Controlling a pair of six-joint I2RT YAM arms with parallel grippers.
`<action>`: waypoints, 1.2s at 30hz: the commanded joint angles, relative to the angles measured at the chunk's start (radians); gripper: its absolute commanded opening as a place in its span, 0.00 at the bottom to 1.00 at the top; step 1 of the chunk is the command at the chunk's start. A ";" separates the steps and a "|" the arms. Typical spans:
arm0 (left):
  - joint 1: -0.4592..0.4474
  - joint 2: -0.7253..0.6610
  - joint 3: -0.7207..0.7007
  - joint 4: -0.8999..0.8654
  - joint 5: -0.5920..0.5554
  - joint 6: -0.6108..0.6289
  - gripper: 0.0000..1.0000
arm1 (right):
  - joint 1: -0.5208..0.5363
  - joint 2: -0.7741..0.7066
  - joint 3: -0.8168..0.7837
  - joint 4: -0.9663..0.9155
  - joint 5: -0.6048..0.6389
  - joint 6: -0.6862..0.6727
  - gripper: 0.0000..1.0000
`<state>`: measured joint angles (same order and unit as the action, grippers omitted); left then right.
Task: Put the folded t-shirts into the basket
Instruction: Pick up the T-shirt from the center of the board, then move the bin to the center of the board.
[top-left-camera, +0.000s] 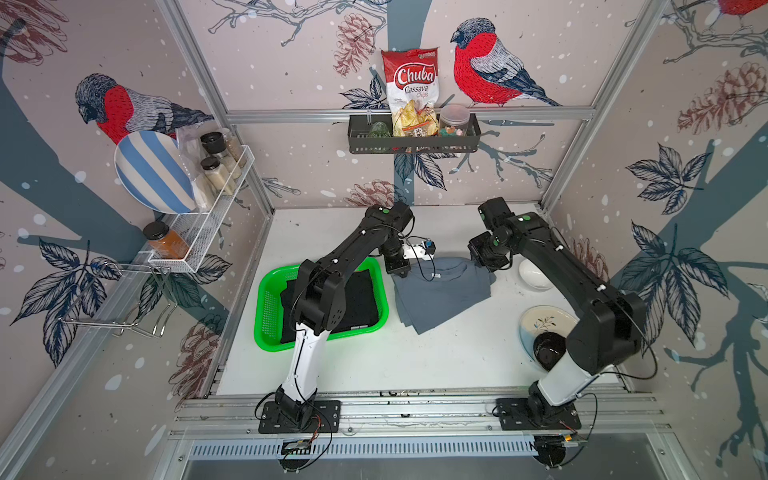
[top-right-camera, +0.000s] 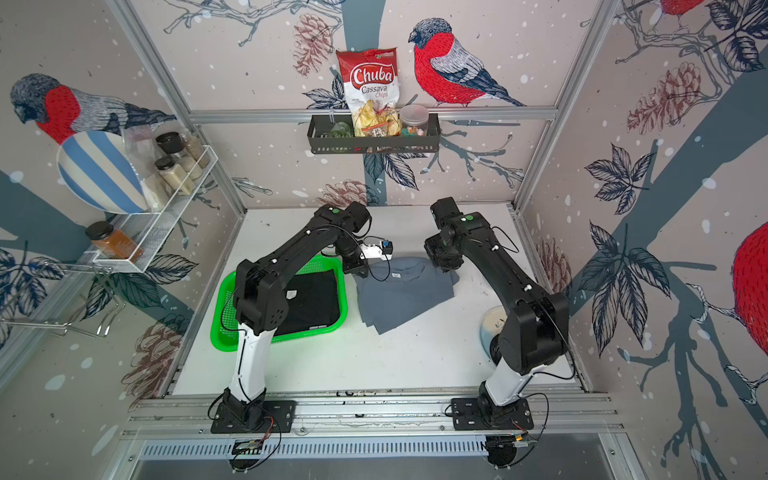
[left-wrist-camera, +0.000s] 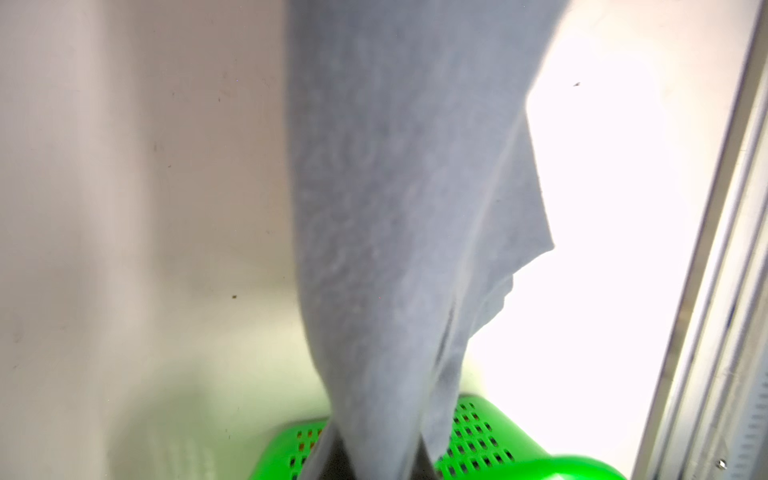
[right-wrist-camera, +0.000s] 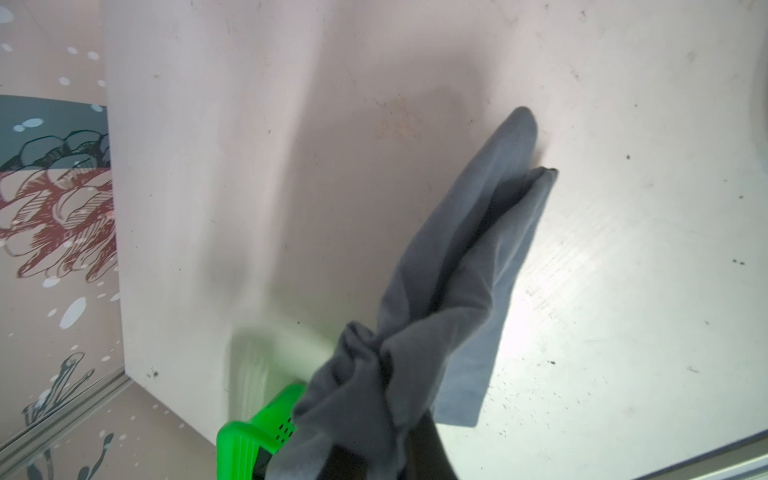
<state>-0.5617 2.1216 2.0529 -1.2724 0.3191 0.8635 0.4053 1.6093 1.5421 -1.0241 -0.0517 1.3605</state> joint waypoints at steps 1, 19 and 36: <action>-0.009 -0.080 -0.015 -0.082 0.046 -0.015 0.00 | 0.040 -0.106 -0.025 0.015 0.033 0.024 0.07; 0.001 -0.801 -0.371 -0.342 -0.324 0.143 0.00 | 0.546 -0.238 -0.028 0.261 0.204 0.308 0.03; 0.462 -1.095 -0.714 -0.401 -0.329 0.464 0.00 | 0.771 0.361 0.339 0.307 0.037 0.407 0.00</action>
<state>-0.1459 1.0191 1.3846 -1.5990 -0.0257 1.2564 1.1851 1.9118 1.8355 -0.7238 0.0349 1.7557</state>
